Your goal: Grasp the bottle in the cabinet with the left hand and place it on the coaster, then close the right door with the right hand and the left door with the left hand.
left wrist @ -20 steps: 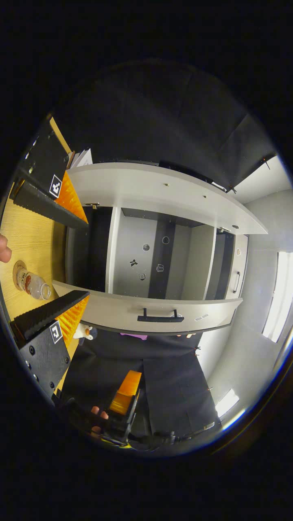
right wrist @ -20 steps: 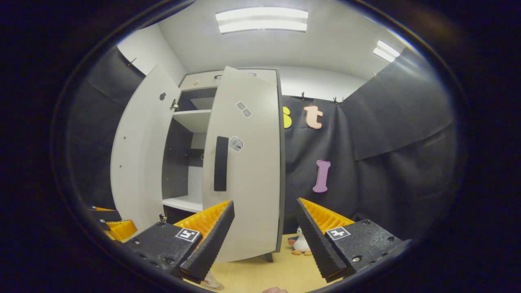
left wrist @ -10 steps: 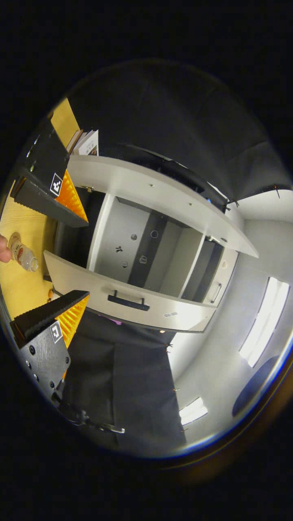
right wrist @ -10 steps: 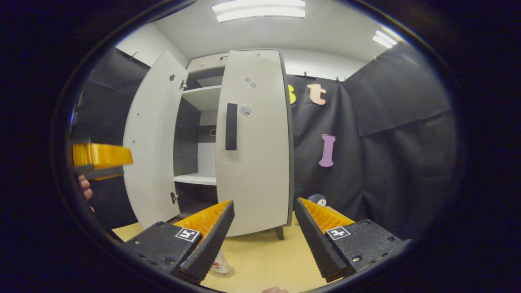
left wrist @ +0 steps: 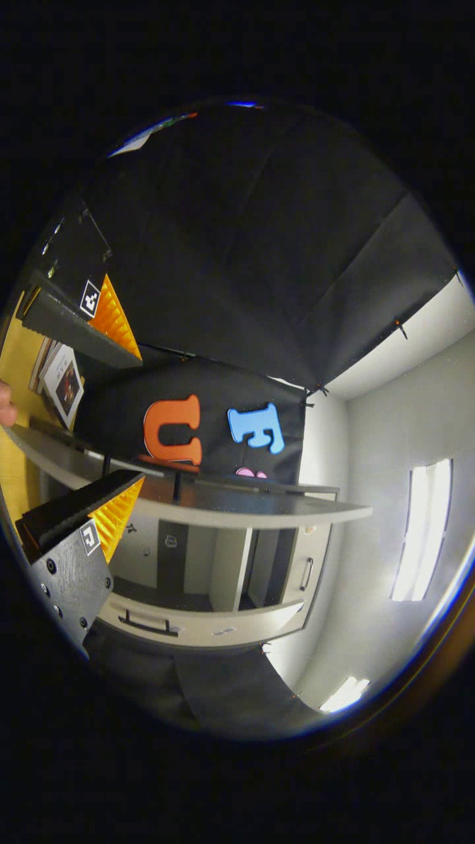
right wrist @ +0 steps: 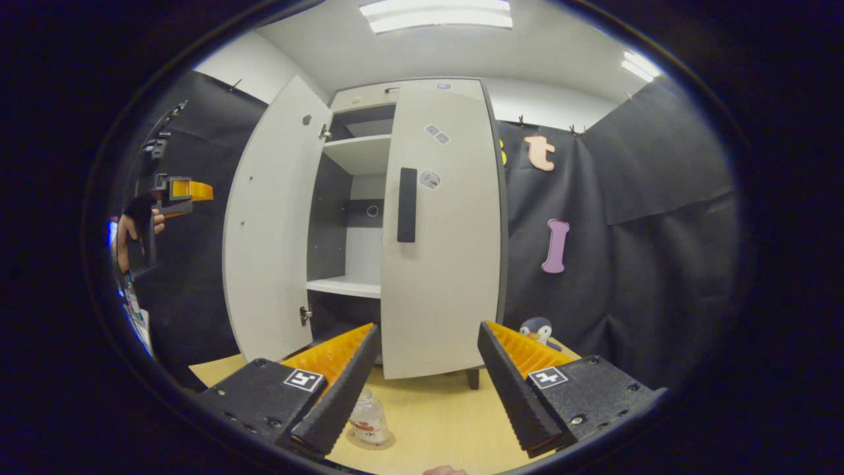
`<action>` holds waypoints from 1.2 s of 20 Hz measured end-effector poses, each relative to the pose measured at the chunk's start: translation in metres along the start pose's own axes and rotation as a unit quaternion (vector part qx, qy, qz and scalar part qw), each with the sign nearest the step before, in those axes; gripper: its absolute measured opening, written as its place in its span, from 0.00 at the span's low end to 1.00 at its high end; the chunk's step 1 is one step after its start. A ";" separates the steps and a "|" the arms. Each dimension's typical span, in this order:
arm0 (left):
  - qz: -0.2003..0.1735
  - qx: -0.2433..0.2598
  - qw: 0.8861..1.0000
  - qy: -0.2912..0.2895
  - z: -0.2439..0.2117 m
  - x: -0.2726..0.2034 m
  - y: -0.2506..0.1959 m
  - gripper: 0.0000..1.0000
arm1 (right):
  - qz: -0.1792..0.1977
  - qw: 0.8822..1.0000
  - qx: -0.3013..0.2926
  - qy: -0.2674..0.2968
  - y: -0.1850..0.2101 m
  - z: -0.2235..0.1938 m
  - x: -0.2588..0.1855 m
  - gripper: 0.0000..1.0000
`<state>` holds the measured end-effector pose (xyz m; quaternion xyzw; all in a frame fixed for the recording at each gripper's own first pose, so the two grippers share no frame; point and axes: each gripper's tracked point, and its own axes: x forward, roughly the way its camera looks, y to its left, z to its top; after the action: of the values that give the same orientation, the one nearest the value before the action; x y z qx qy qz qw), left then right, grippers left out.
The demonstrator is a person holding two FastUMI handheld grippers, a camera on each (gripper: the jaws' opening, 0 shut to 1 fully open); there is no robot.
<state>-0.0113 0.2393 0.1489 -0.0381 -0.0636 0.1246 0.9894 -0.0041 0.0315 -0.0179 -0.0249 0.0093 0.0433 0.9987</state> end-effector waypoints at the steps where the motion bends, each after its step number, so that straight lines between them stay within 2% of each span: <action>1: 0.003 -0.006 1.000 0.008 -0.003 0.015 0.007 0.95 | -0.002 1.000 0.002 -0.001 -0.002 0.001 -0.001 0.98; 2: 0.012 -0.010 1.000 0.018 -0.015 0.025 0.011 0.99 | -0.004 1.000 0.004 0.000 -0.004 0.001 -0.001 0.98; 5: 0.024 -0.011 0.998 0.054 -0.046 0.050 0.022 0.99 | -0.015 1.000 0.008 -0.005 -0.014 0.003 0.000 0.98; 6: 0.026 -0.011 0.998 0.061 -0.052 0.054 0.024 0.95 | -0.021 1.000 0.009 -0.008 -0.018 0.005 -0.001 0.98; 8: 0.035 -0.001 0.998 0.059 -0.053 0.056 0.030 0.95 | -0.030 0.999 0.011 -0.014 -0.025 0.005 0.000 0.98; 12: 0.023 -0.003 0.998 0.064 -0.055 0.058 0.022 0.94 | -0.038 0.999 0.015 -0.006 -0.032 -0.001 0.005 0.98; 15: 0.012 0.022 0.998 0.058 -0.054 0.054 0.009 0.93 | -0.039 0.999 0.015 -0.010 -0.032 0.001 0.008 0.98; 16: 0.006 0.025 0.998 0.058 -0.056 0.052 0.001 0.93 | -0.039 0.999 0.016 -0.012 -0.033 0.002 0.008 0.94; 18: -0.014 0.020 0.998 0.062 -0.059 0.050 -0.018 0.93 | -0.040 0.999 0.014 -0.012 -0.034 0.001 0.006 0.98; 19: -0.030 0.016 0.997 0.064 -0.062 0.051 -0.031 0.93 | -0.041 0.999 0.013 -0.012 -0.035 0.001 0.007 0.94; 20: -0.048 0.011 0.997 0.065 -0.064 0.051 -0.046 0.93 | -0.043 0.999 0.010 -0.010 -0.037 0.002 0.007 0.98; 22: -0.084 0.000 0.994 0.068 -0.070 0.052 -0.074 0.93 | -0.048 0.999 0.004 -0.006 -0.044 0.001 0.008 0.98; 24: -0.104 -0.005 0.992 0.068 -0.075 0.057 -0.096 0.93 | -0.057 0.998 0.002 -0.005 -0.051 0.002 0.008 0.98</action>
<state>0.0766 0.1568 0.0898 -0.0446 -0.0003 0.0183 0.9988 0.0084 -0.0186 -0.0132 -0.0229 0.0033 -0.0134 0.9996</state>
